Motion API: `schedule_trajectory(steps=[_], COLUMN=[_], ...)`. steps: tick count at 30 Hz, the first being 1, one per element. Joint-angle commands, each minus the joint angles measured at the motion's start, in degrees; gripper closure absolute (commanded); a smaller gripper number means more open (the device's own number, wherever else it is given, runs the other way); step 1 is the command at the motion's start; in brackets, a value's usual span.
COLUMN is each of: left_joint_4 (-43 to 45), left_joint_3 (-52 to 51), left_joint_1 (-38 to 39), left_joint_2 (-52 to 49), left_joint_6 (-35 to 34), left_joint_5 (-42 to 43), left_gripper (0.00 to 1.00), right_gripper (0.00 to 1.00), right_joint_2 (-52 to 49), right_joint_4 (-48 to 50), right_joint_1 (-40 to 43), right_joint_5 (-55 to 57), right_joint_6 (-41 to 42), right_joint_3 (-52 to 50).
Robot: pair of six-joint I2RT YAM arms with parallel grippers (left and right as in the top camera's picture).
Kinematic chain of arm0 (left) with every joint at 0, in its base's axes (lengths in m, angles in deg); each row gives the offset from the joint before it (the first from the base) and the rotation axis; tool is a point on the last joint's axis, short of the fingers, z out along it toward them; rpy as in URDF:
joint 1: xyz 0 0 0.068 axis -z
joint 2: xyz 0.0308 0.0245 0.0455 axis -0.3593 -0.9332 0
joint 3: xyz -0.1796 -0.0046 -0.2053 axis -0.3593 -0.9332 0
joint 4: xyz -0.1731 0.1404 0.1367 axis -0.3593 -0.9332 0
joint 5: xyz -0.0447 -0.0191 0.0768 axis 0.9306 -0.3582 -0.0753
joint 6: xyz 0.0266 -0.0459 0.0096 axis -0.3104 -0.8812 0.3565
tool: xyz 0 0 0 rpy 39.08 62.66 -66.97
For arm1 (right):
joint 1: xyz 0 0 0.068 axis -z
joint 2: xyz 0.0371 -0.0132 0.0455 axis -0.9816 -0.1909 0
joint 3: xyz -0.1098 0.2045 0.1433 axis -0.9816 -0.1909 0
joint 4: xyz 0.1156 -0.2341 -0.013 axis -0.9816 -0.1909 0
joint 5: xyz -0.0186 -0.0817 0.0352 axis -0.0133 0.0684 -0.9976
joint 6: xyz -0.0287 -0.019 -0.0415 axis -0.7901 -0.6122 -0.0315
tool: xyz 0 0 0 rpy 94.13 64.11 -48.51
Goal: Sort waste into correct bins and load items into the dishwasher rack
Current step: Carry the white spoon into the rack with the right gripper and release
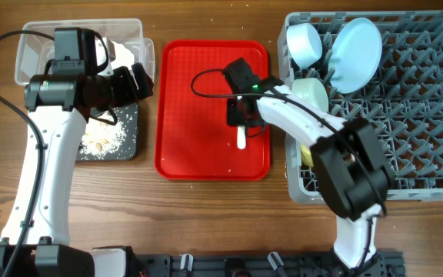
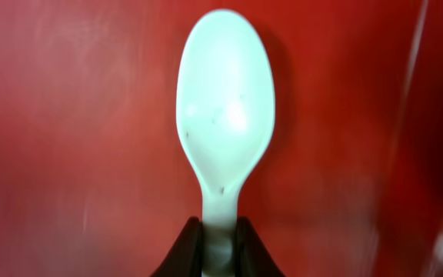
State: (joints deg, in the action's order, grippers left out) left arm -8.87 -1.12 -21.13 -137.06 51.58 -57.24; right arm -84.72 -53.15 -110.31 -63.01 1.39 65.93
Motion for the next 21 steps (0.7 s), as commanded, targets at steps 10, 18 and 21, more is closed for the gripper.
schedule_trajectory(steps=[10,18,21], left_joint_4=[0.2,0.2,0.2], left_joint_3=[0.5,0.5,0.5], left_joint_1=[-0.3,-0.3,-0.3], left_joint_2=[0.1,0.1,0.1], left_joint_6=[-0.3,-0.3,-0.3], left_joint_5=[0.1,0.1,0.1], left_gripper=[0.0,0.0,0.0], right_gripper=[0.96,0.96,0.85], right_joint_2=[41.0,37.5,34.5], right_joint_4=[-31.6,-15.9,-14.0], right_joint_1=[5.0,22.9,24.5], right_joint_5=[33.7,26.9,20.2], right_joint_6=[-9.8,-20.8,-24.4], right_joint_3=[1.4,-13.7,-14.2])
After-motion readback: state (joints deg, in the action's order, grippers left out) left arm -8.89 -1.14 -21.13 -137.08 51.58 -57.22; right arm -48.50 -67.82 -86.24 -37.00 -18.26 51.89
